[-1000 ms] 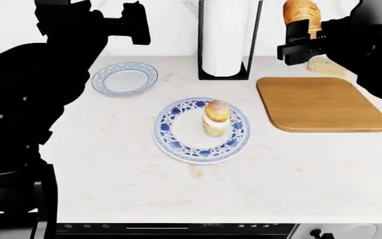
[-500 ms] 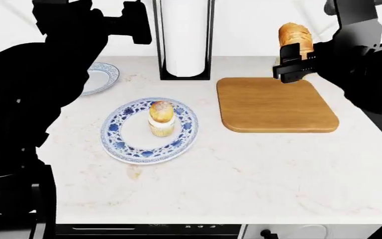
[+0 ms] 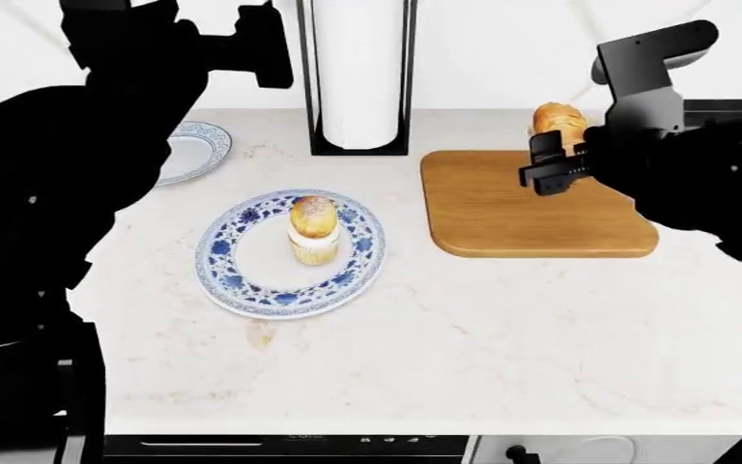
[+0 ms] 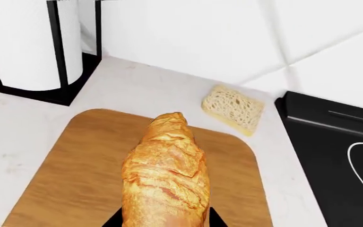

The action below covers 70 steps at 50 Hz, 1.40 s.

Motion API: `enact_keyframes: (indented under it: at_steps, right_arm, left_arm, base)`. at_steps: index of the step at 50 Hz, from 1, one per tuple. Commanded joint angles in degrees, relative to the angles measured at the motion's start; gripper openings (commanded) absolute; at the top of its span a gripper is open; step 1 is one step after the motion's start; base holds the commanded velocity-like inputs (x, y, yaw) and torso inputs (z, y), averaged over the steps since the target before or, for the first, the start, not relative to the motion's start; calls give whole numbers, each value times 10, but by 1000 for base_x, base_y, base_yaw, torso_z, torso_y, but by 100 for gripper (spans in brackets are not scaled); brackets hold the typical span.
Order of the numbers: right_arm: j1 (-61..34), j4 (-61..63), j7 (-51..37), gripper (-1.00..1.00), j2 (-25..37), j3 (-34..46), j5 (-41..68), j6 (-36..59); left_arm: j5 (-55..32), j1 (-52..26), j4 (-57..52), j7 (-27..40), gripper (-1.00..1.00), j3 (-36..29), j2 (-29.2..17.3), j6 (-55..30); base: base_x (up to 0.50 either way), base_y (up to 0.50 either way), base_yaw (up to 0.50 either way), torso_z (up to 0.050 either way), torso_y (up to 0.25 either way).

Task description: From the different types of pastries on the counter, select a croissant and place it on the cutting board. Then retrieve a jar of jam from the cabinet and place it alongside the croissant on the cutting board.

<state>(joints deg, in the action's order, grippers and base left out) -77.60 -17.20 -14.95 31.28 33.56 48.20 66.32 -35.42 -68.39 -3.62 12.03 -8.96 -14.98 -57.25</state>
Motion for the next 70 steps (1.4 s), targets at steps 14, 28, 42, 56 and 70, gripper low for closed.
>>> enact_keyframes:
  at_steps: [14, 28, 42, 56, 70]
  right_arm:
    - [-23, -184, 69, -100, -46, 60, -79, -90]
    - [-53, -325, 83, -100, -87, 86, -129, -147]
    - [-61, -381, 101, -100, -103, 97, -145, -172]
    - [-65, -420, 108, -100, -113, 101, -153, -190]
    - [-63, -418, 105, -100, -109, 99, -153, -187]
  left_arm:
    - [3, 4, 15, -7, 100, -10, -5, 16]
    - [3, 6, 23, -9, 100, -12, -9, 24]
    - [5, 6, 29, -9, 100, -16, -10, 33]
    - [4, 9, 22, -8, 100, -20, -14, 37]
    - [2, 7, 30, -3, 100, -18, -13, 38]
  base:
    - [0, 0, 0, 0, 0]
    - [0, 0, 0, 0, 0]
    - [0, 0, 0, 0, 0]
    - [0, 0, 0, 0, 0]
    - [0, 0, 0, 0, -104]
